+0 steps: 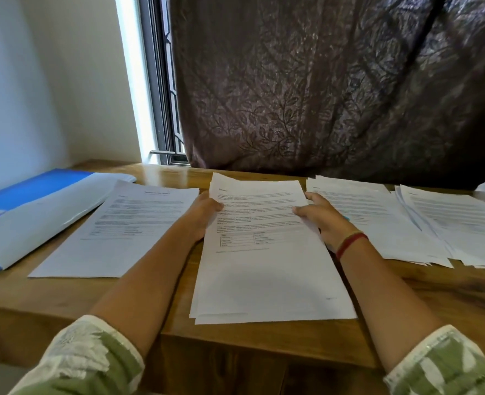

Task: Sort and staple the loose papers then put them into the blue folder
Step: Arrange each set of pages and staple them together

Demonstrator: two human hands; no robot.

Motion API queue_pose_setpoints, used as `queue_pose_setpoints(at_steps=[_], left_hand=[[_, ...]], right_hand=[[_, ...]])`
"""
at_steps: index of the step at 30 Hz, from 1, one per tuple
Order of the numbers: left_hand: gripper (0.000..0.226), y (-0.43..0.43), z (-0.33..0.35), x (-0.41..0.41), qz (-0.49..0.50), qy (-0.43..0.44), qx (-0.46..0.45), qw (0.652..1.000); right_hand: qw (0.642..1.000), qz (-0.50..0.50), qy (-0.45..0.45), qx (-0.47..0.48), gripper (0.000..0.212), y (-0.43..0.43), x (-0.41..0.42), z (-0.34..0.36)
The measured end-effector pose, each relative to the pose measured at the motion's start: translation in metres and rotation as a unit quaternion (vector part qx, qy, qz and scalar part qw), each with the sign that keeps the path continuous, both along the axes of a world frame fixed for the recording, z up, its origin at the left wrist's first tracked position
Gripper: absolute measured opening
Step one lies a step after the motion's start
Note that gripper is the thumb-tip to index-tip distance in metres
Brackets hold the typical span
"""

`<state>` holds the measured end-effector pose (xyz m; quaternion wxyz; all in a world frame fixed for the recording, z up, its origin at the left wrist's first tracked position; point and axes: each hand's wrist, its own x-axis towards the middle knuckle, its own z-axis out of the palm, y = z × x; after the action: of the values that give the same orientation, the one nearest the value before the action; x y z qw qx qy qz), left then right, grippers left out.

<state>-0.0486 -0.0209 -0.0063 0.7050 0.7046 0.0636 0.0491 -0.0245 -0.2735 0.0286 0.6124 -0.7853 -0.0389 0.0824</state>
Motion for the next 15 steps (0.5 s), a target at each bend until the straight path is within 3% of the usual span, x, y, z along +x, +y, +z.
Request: queue_pose_setpoints(at_steps=[5,8,12,15], left_hand=[[0.039,-0.002,0.004,-0.010,-0.025,-0.022,-0.009,0.999],[0.028,-0.010,0.007,-0.012,-0.039,-0.022,0.064,0.997],[0.032,-0.017,-0.003,0.000,0.061,0.012,0.176,0.982],[0.037,-0.020,-0.009,0.001,0.122,-0.005,0.177,0.977]], right_hand=[[0.998,0.016,0.026,0.054,0.038,-0.001,0.001,0.000],[0.995,-0.038,-0.014,0.086,0.042,0.001,0.002,-0.003],[0.982,-0.113,-0.099,0.115,0.033,0.003,0.004,-0.009],[0.975,-0.132,-0.119,0.136,0.030,0.006,0.004,-0.016]])
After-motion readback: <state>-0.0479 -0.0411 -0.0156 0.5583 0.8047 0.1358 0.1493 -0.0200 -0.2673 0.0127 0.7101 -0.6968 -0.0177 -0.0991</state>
